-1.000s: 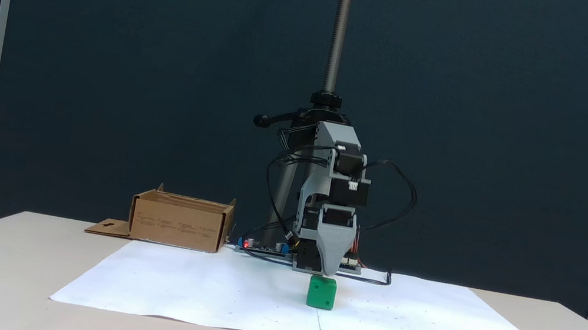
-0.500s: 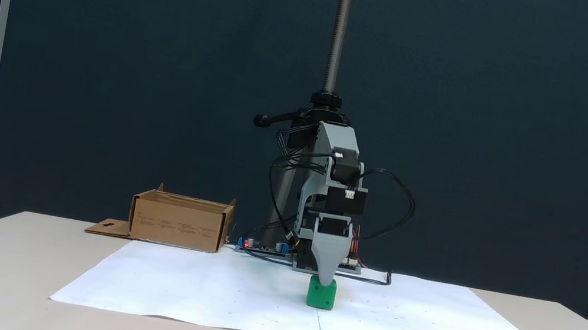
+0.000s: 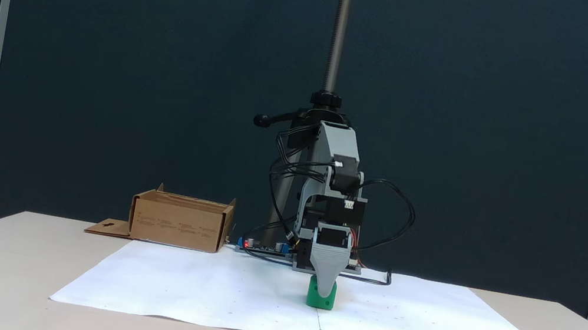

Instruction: Grasp a green dice and put it in the bin.

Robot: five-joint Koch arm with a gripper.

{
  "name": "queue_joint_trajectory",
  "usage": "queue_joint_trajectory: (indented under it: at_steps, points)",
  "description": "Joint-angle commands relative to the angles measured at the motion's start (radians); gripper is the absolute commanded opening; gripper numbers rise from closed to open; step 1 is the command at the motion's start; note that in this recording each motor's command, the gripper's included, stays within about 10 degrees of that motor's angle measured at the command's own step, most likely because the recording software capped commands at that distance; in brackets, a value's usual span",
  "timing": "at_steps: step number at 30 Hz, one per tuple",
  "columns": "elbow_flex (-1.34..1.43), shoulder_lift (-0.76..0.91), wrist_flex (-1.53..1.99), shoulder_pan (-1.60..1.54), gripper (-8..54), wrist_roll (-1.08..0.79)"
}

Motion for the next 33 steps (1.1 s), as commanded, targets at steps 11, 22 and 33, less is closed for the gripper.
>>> queue_joint_trajectory:
  at_steps: [11,22,33]
  points:
    - [-0.017,-0.028,-0.072,0.011,41.2,-0.038]
    - [-0.017,-0.040,-0.074,0.014,36.5,-0.040]
    - [-0.017,-0.046,-0.084,0.021,33.3,-0.046]
